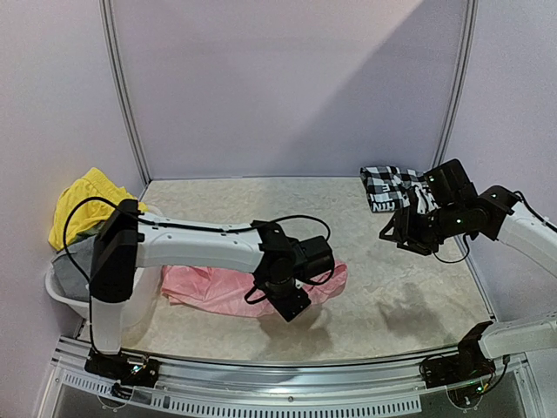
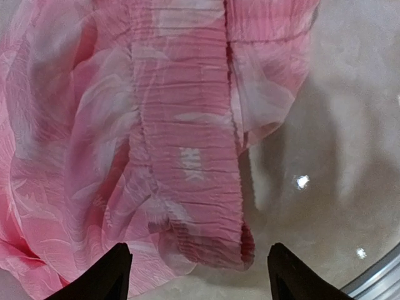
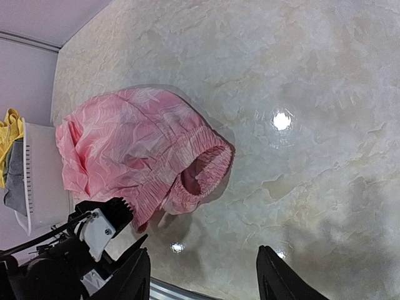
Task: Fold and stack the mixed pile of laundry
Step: Move the crumpled shorts to the center of the board, then pick up the crumpled shorts from the center of the board.
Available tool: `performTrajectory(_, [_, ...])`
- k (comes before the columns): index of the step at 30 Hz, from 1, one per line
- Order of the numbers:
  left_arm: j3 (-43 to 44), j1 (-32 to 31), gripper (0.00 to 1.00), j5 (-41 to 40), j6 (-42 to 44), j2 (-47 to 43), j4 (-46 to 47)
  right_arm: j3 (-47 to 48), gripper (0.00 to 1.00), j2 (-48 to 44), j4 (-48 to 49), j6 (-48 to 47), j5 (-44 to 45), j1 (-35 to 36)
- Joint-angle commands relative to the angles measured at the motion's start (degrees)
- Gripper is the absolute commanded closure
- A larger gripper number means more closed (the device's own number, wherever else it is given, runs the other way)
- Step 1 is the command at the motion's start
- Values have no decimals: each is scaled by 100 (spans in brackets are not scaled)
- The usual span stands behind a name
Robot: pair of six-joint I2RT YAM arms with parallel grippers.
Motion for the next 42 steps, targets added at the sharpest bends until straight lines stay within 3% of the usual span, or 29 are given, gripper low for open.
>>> performTrajectory(1, [219, -85, 26, -563, 169, 320, -425, -52, 41, -248, -264, 28, 139, 35])
performTrajectory(5, [253, -174, 41, -816, 167, 482, -397, -147, 41, -445, -389, 8, 176, 37])
performTrajectory(9, [355, -314, 90, -1017, 233, 480, -148, -185, 41, -580, -540, -28, 218, 41])
performTrajectory(10, [440, -341, 99, -985, 216, 476, -84, -170, 41, -616, -620, -32, 263, 39])
performTrajectory(11, [596, -361, 100, -928, 195, 512, -74, -133, 41, -642, -733, -32, 391, 39])
performTrajectory(15, [1667, -439, 100, -472, 76, 885, -169, 135, 38, -785, -1389, 83, 1260, 34])
performTrajectory(18, [2965, -527, 100, -128, 46, 1392, -404, 240, 37, -967, -1641, 107, 1583, 26])
performTrajectory(19, [3333, -552, 95, 13, 73, 1569, -510, 236, 37, -1037, -1680, 119, 1611, 25])
performTrajectory(23, [4134, -662, 44, 128, 161, 1785, -913, -13, 36, -1266, -1695, 274, 1435, 26])
performTrajectory(25, [3853, -675, 25, -5, 53, 1451, -887, -246, 36, -1386, -1540, 400, 1101, 21])
performTrajectory(27, [3329, -662, 17, -165, -135, 977, -793, -507, 36, -1488, -1270, 468, 658, 24])
performTrajectory(35, [556, -384, 21, -657, -1227, -979, -883, -1362, 37, -1107, 312, 456, -1110, 45])
performTrajectory(42, [-1426, 167, 27, -461, -1895, -1958, -660, -1668, 37, -189, 1512, 392, -1861, 156])
